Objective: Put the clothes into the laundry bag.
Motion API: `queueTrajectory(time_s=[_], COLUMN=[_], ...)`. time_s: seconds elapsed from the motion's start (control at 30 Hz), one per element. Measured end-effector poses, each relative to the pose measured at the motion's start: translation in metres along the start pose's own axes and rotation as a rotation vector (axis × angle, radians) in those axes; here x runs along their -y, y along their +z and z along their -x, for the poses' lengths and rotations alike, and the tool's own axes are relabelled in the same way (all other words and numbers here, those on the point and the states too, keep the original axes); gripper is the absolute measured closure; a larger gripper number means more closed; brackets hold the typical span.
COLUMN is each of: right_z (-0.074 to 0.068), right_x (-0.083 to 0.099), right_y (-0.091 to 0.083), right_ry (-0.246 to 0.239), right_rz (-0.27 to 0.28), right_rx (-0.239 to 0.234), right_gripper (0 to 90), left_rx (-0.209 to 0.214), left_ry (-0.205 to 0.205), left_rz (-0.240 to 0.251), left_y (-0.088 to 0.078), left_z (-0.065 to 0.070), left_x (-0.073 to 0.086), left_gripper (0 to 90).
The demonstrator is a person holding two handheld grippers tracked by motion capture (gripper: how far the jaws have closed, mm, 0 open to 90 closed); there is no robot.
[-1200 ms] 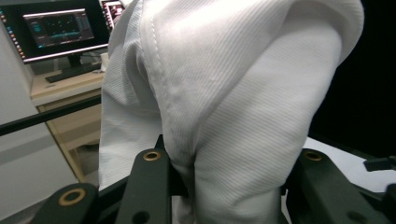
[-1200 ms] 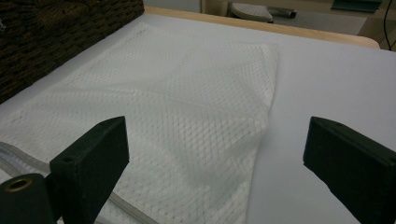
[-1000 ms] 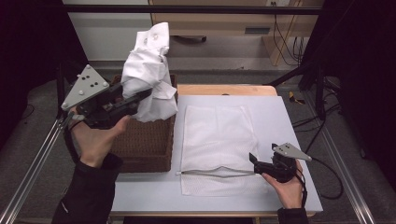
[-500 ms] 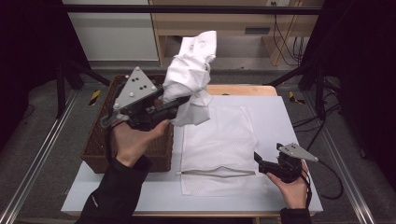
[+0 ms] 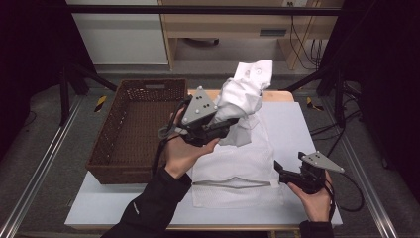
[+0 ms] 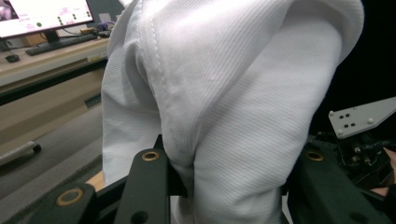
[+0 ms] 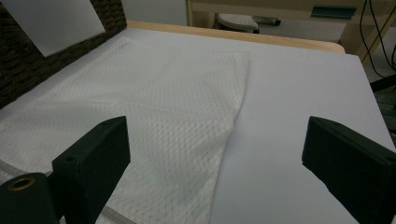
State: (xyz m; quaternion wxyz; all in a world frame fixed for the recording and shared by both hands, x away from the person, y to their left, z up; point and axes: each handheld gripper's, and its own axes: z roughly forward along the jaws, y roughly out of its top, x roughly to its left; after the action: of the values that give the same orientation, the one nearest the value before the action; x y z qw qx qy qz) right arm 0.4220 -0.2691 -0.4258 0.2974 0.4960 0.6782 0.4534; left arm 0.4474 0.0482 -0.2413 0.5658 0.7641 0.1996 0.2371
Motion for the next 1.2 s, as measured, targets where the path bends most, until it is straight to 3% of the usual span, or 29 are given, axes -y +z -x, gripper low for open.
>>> queueTrajectory(time_s=[0.3, 0.7, 0.9, 1.03, 1.2], right_z=[0.004, 0.010, 0.012, 0.014, 0.015], right_x=[0.001, 0.003, 0.004, 0.006, 0.007], right_y=[-0.001, -0.003, -0.003, -0.002, 0.000], right_ry=[0.003, 0.004, -0.011, -0.003, 0.011], right_rz=[-0.003, 0.010, 0.015, 0.015, 0.005], right_rx=[0.006, 0.020, 0.032, 0.033, 0.028], right_gripper=[8.8, 11.1, 12.5, 13.6, 14.9], left_rx=[0.043, 0.088, 0.091, 0.070, 0.077], left_ry=[-0.013, -0.028, -0.023, 0.016, -0.033], left_rz=[-0.061, -0.194, -0.241, -0.293, -0.305], left_y=[0.046, 0.107, 0.125, 0.136, 0.144], left_z=[0.011, 0.021, 0.026, 0.030, 0.028], left_x=[0.031, 0.093, 0.120, 0.136, 0.154], left_gripper=[61.0, 60.0, 59.5, 59.0, 56.3])
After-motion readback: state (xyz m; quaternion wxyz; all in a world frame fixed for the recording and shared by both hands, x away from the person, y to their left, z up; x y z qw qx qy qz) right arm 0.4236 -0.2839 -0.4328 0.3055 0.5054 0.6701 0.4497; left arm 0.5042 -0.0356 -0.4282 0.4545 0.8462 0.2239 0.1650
